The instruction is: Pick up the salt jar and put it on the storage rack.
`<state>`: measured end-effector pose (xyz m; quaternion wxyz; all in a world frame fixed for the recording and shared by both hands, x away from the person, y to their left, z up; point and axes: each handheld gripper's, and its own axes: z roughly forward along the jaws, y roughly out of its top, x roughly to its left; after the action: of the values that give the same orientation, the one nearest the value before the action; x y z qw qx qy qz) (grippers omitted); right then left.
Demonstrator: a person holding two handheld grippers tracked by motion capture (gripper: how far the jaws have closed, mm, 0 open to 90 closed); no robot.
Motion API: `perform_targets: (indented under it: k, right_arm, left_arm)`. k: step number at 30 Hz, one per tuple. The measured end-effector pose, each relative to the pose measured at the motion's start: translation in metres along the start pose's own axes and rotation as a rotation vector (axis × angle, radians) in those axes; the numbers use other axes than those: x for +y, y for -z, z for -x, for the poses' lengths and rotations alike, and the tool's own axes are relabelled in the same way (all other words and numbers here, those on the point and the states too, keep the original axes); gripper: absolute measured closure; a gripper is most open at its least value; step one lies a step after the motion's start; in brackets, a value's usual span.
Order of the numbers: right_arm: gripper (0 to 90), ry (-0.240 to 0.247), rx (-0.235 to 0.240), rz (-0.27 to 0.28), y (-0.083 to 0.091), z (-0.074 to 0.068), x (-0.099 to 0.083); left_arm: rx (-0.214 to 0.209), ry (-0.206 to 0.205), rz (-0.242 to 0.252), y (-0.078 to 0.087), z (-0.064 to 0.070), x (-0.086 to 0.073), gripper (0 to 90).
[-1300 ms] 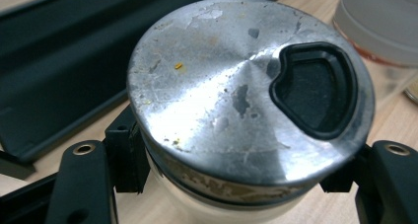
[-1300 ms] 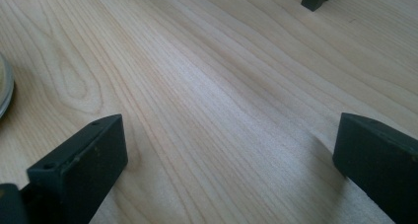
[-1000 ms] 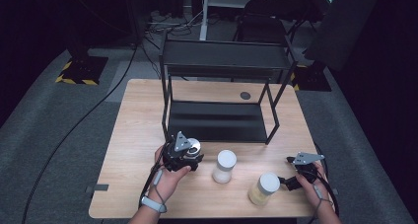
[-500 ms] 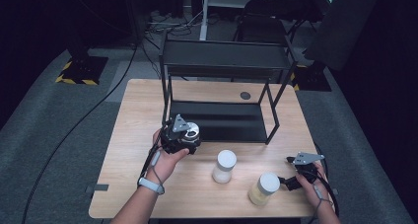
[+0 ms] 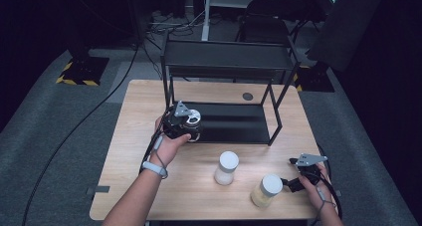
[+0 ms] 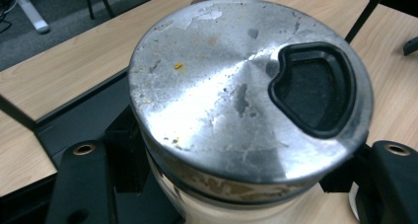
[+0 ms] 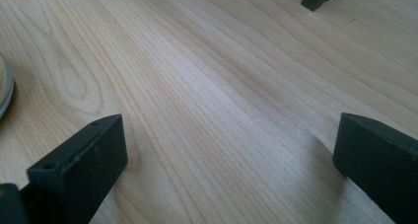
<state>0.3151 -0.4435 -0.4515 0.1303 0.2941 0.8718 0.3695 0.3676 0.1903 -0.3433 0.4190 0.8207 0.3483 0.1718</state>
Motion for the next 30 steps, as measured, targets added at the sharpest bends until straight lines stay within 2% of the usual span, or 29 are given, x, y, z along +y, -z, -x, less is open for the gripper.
perform_targets:
  k: [8, 19, 30]
  right_arm:
    - [0.0, 0.0, 0.0, 0.0, 0.0, 0.0, 0.0]
    - [0.0, -0.001, -0.002, 0.0, 0.0, -0.001, 0.0]
    - [0.0, -0.004, -0.006, 0.001, 0.0, -0.001, 0.0]
  left_arm:
    - [0.015, 0.01, -0.002, -0.023, -0.009, 0.001, 30.2]
    - [0.047, 0.022, -0.035, -0.053, -0.016, -0.001, 30.2]
    - [0.051, 0.064, -0.052, -0.071, -0.024, -0.008, 30.2]
